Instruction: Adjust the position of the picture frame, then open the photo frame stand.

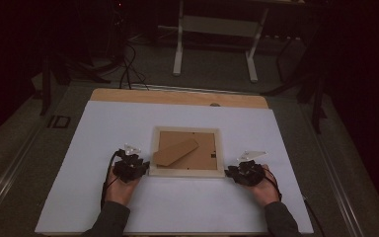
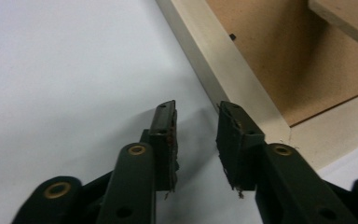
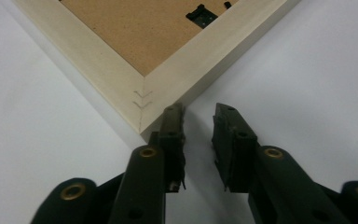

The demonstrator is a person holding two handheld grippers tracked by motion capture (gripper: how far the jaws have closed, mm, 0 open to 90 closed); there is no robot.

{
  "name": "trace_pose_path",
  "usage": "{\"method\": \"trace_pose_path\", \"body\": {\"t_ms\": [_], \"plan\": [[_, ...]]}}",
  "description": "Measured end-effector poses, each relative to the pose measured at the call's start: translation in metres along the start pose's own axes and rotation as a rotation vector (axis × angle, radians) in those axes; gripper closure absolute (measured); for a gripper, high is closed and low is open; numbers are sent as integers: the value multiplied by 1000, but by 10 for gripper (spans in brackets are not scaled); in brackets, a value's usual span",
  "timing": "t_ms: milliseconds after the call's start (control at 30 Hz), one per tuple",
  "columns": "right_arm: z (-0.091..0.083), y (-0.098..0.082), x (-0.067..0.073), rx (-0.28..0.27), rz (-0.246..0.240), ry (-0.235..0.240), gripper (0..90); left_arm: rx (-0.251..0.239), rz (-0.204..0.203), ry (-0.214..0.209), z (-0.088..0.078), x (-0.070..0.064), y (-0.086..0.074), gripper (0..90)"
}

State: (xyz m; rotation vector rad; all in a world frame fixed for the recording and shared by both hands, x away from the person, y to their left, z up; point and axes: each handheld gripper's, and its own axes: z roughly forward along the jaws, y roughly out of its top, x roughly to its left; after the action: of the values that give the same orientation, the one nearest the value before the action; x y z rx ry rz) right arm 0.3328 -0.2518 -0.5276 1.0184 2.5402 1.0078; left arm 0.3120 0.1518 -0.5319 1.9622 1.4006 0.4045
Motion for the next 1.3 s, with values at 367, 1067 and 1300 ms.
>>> {"method": "trace_pose_path", "body": {"t_ms": [367,1067,1300], "plan": [[-2,1,-1,-17,7,6,692,-39,-60,-8,-7,10,1,579],[-5,2,-2,-36,20,16,670,-123,-91,-92,-32,14,12,491],[-8,1,-5,-44,41,12,667,-139,-61,-117,-39,8,20,479]]}}
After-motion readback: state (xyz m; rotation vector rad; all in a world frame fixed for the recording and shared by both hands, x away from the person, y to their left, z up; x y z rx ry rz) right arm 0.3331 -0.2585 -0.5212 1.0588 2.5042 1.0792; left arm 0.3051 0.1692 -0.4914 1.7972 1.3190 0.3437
